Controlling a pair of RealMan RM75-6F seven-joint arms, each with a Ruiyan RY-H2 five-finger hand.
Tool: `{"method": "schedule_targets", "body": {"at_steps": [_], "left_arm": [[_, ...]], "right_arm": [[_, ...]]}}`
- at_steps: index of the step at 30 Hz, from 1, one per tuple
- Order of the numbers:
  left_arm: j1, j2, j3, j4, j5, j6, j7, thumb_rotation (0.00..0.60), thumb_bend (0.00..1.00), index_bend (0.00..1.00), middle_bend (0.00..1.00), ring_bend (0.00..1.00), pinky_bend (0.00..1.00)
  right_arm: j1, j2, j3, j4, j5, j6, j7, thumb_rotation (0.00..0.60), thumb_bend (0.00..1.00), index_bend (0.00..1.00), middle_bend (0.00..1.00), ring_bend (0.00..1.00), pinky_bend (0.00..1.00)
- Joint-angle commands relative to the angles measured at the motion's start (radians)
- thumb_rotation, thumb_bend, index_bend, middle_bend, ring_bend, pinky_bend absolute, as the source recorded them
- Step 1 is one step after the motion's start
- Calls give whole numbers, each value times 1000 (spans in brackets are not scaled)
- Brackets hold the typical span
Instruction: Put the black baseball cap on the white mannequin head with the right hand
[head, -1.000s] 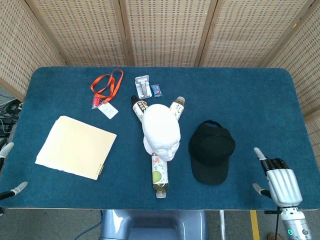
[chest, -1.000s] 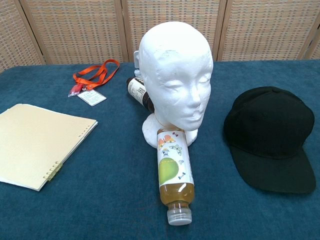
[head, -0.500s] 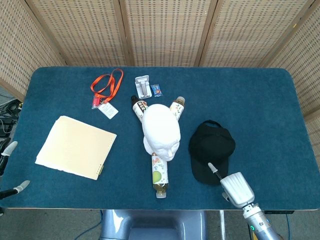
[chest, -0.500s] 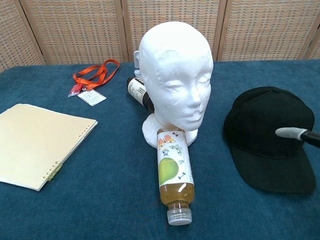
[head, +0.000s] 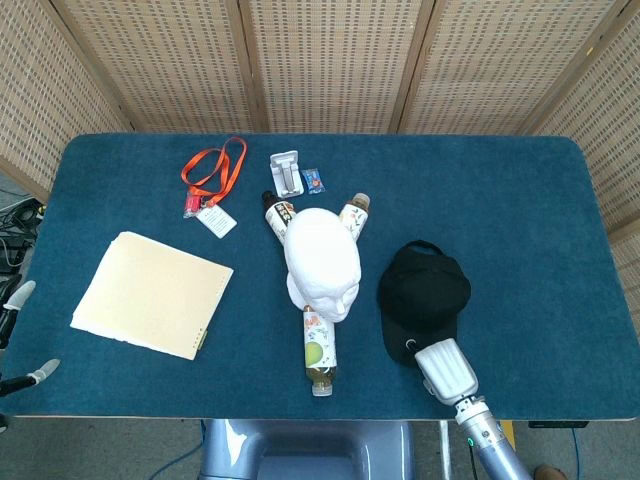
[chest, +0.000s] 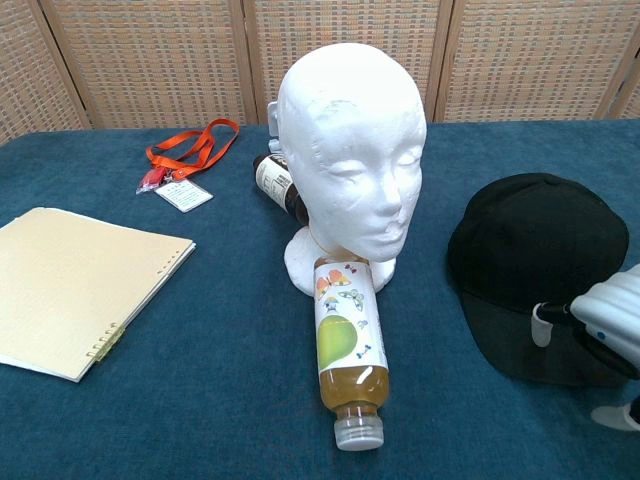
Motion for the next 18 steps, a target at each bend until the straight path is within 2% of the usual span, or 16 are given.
{"method": "schedule_targets", "body": {"at_steps": [1,11,18], "left_arm": [[-1,0,0,0,0,-1,2,600,0,0,0,0,0],[-1,0,0,-1,-1,-2,0,600,0,0,0,0,0],[-1,1,-1,0,-3,-1,-5,600,0,0,0,0,0]], "right_arm": [[2,-13,1,4,13,-2,-7,600,148,417,880,985,1000],[8,-60,10,30,41,17,-5,600,279,436,880,985,1000],[15,-84,24,52,49,34,-6,600,283,438,880,985,1000]]}}
